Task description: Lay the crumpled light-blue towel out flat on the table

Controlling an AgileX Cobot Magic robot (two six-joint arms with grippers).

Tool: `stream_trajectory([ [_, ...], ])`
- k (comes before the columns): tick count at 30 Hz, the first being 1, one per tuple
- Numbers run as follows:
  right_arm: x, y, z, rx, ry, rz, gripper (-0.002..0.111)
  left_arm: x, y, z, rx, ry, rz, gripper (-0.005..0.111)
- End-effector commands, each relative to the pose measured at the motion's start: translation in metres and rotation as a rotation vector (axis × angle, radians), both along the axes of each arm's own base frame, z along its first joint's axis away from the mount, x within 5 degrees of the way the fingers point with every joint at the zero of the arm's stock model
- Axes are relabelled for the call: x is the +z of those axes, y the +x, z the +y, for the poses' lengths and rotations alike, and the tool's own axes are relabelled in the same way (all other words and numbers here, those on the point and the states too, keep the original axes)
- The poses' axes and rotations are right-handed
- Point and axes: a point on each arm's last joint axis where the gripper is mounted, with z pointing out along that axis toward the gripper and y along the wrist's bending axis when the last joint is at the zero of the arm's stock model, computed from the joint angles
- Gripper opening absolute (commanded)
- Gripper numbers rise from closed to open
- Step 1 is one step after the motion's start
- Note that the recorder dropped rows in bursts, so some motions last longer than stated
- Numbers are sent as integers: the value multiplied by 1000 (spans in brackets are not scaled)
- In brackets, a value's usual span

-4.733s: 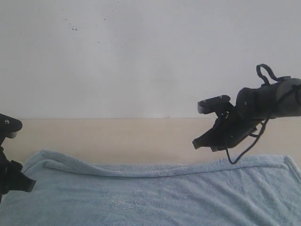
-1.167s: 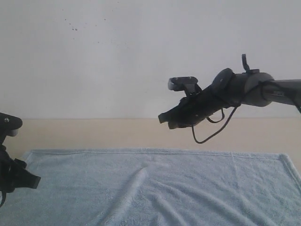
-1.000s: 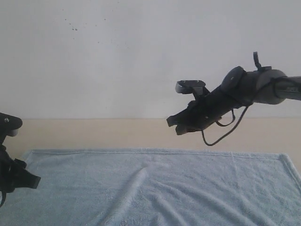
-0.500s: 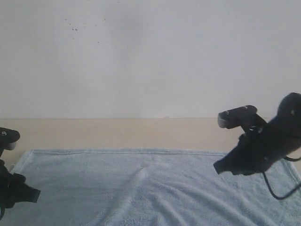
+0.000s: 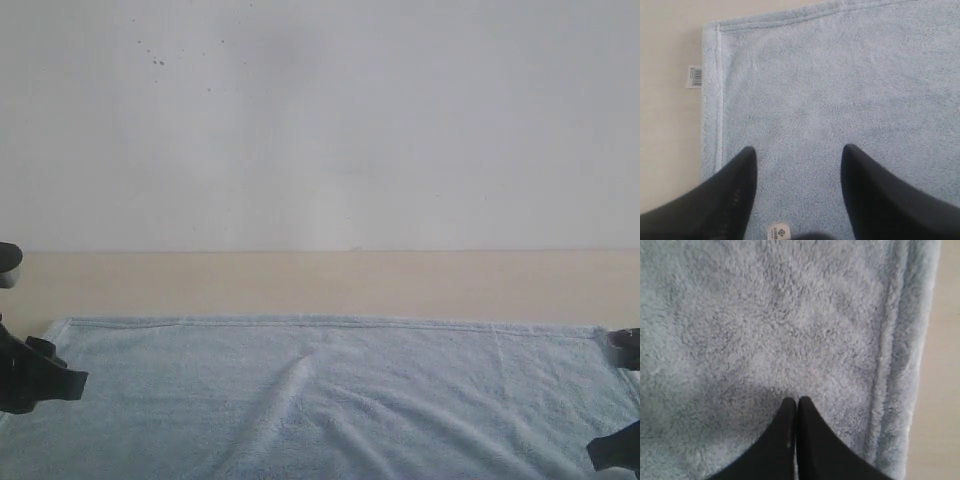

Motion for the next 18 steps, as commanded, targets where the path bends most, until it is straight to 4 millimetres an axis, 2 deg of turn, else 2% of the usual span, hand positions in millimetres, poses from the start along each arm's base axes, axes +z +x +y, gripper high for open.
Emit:
stream_trajectory([
  [1,-16,-2,-2,7,-10,71,0,1,-2,-1,5,-19,-3,49],
  [8,-31,-3,-12,-18,-92,121,0,1,-2,-1,5,-19,-3,49],
  [10,-31,-3,-18,-59,-118,117,0,1,-2,-1,5,-19,-3,49],
  [12,-31,-5,-36,-126,-153,120,0,1,-2,-1,5,-19,-3,49],
  [14,-31,-6,-44,-165,-147,113,0,1,-2,-1,5,-19,-3,49],
  [16,-27,-4,-46,-179,-136,79,0,1,-2,-1,5,-19,-3,49],
  [18,-15,3,-39,-161,-120,-14,0,1,-2,-2,4,-20,-4,49],
])
